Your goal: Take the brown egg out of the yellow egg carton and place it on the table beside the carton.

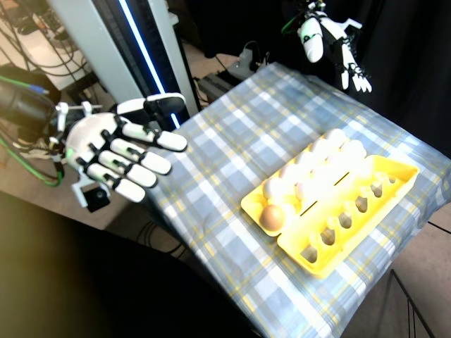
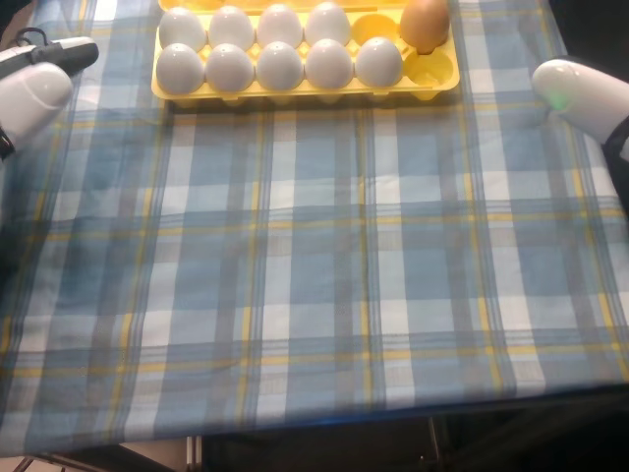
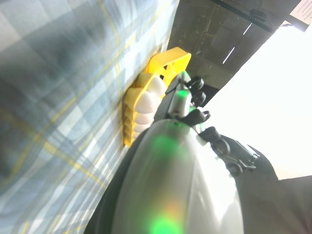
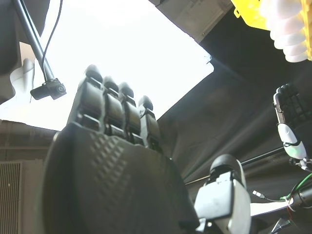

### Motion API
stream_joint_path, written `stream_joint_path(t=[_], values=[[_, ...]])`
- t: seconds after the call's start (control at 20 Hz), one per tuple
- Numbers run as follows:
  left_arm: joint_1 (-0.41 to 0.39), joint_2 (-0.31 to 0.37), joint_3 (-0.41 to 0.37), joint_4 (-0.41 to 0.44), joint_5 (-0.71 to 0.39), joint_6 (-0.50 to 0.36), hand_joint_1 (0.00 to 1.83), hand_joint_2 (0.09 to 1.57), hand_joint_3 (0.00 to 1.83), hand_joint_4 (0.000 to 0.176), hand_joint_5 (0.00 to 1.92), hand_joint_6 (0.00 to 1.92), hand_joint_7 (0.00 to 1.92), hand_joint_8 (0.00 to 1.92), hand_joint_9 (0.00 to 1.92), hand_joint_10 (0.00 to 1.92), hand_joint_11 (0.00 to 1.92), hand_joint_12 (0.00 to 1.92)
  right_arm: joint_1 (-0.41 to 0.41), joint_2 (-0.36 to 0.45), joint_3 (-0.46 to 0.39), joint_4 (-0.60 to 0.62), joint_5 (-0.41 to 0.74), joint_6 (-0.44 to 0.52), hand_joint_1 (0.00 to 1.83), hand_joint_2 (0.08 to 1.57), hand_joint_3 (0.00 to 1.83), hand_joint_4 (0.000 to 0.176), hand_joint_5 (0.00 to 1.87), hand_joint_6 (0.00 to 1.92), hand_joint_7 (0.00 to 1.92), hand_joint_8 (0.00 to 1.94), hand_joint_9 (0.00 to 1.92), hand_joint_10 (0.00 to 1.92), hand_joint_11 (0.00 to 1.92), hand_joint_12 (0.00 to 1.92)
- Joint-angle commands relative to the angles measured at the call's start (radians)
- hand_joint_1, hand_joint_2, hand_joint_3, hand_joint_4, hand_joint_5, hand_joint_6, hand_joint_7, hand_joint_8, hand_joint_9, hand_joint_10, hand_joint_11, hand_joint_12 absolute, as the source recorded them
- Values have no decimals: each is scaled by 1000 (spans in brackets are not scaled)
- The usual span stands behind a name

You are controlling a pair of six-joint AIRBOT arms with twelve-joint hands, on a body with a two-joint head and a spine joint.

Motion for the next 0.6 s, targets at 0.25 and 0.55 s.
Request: stream_joint_path(t=[0.25,0.55], values=[[-8,-3,7,9,-124,-7,0,1035,0,37,299,0,217,0,117,0,0,0,3,5,5,-32,115,3,1,899,3,96,107,2,151,2,36,3,4,106],[-21,-2,11,22,-110,-7,0,1023,0,27,308,6,219,2,105,0,0,0,74,12,68,-48,-29,3,34,886,0,105,78,0,176,8,68,12,31,90]])
